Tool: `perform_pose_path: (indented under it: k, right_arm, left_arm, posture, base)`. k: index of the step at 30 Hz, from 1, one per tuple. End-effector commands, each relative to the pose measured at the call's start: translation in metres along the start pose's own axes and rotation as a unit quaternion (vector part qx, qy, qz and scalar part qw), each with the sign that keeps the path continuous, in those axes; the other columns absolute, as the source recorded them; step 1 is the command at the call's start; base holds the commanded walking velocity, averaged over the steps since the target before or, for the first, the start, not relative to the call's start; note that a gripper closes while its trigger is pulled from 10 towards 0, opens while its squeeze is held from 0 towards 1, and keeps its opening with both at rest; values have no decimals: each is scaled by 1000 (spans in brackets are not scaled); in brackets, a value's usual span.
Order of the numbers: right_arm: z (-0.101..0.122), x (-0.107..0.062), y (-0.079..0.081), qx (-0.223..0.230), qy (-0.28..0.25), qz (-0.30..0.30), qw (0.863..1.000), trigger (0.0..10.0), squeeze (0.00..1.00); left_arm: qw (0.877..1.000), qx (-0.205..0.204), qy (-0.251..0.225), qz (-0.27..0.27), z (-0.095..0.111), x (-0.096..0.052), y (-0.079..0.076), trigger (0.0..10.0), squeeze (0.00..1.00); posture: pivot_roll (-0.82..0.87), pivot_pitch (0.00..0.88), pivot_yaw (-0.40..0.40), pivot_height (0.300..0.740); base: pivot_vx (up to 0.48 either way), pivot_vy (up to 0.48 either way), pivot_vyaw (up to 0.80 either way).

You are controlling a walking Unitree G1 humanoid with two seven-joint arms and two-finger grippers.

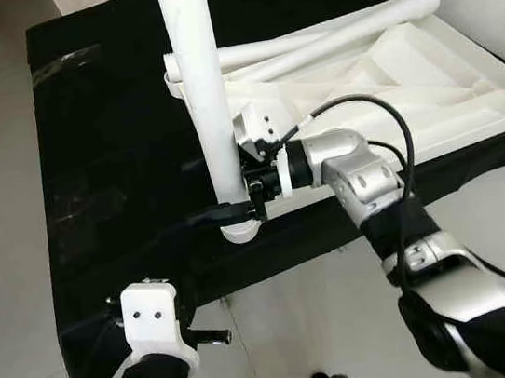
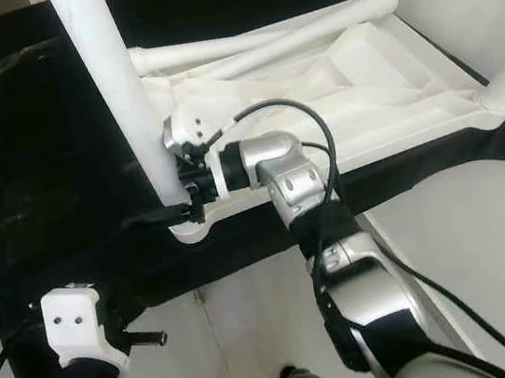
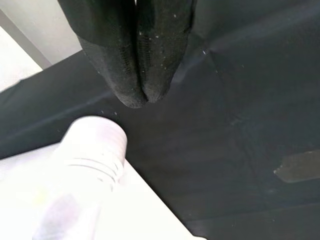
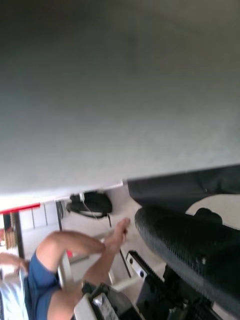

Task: Building children table

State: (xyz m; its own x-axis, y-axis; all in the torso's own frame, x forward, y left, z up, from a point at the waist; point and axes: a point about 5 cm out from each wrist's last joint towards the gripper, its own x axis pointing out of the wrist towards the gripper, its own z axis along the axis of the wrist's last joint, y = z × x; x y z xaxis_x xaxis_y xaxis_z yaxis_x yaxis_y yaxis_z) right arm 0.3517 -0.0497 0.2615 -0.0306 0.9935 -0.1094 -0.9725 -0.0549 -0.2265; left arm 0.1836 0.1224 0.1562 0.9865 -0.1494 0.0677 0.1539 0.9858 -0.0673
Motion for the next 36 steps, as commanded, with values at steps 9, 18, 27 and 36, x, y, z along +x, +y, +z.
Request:
perform_pose_path:
  k: [9, 18, 27, 36]
  right_arm:
    - [-4, -7, -2, -2, 0, 44, 999, 0, 0]
    - [-40, -9, 5, 31, 25, -102, 994, 0, 0]
    - [-94, -8, 53, 140, 101, -476, 862, 0, 0]
    - [-79, 8, 37, 112, 79, -430, 892, 10000, 0]
  left_arm:
    - [1000, 1, 5, 1, -1, -3, 0, 10000, 0]
    - [1000, 5, -8, -24, 1, -6, -5, 10000, 0]
    - [996, 33, -29, -71, 11, -28, -16, 10000, 0]
    - [1000, 20, -2, -8, 7, -49, -13, 10000, 0]
  posture:
    - [23, 244, -1, 740]
    - [5, 237, -6, 740]
    - [-28, 206, 4, 740]
    - [-10, 186, -1, 740]
  base:
    - [0, 0, 0]
    - [0, 0, 0]
    - [0, 0, 0]
    - [0, 0, 0]
